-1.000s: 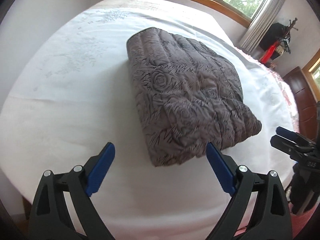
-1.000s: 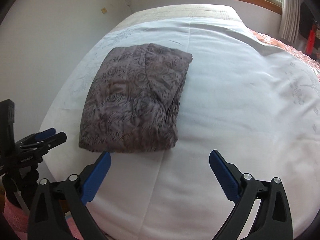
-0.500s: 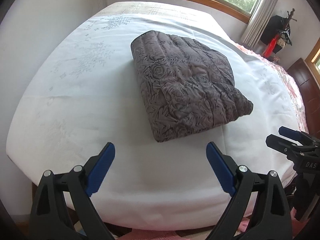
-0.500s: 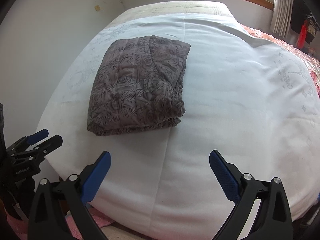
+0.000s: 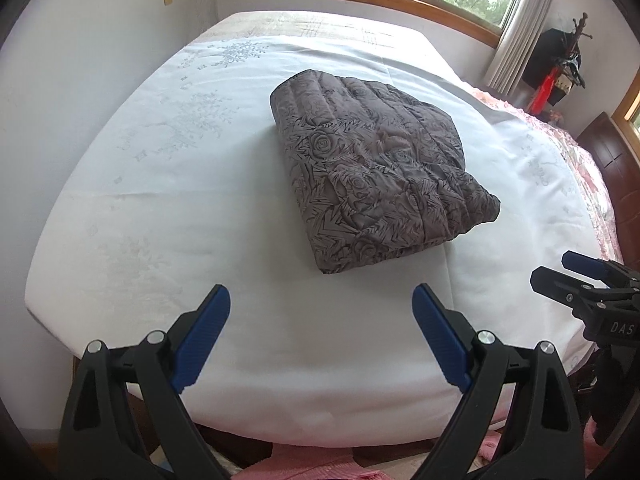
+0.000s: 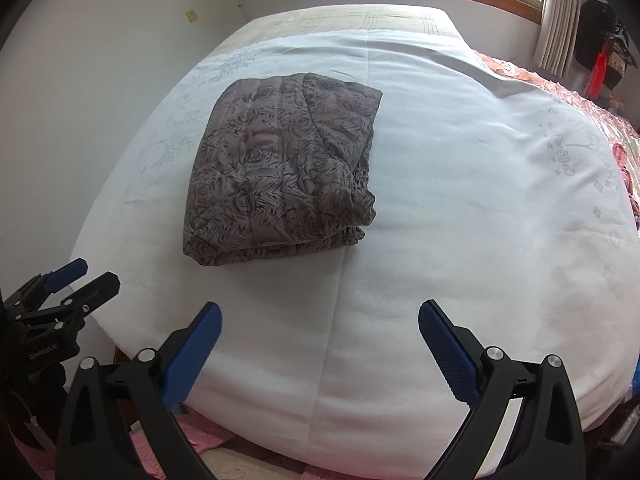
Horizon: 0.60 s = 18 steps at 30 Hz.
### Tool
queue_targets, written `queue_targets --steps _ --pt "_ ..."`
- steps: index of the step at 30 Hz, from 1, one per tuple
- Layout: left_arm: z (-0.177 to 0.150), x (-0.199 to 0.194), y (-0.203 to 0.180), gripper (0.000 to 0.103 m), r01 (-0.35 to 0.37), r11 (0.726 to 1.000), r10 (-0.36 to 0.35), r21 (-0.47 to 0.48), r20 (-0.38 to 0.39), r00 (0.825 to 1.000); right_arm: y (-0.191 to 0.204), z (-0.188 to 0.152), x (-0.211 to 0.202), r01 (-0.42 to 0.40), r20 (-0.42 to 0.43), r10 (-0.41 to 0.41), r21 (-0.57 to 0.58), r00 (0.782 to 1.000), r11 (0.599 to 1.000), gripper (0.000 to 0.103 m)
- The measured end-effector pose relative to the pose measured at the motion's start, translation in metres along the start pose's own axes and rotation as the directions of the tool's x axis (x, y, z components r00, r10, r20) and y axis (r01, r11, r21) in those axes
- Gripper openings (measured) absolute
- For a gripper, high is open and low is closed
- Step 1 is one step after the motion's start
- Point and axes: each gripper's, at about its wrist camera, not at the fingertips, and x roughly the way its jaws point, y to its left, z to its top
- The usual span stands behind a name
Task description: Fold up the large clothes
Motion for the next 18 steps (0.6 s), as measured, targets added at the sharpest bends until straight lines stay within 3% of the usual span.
queue_targets --steps 18 --pt "0.0012 0.0006 0.0014 0.092 -0.012 1.0 0.012 0.01 -0.001 1.0 -0.0029 0.0008 0.0025 0.009 -0.002 -0.009 0.006 1.0 1.0 0.099"
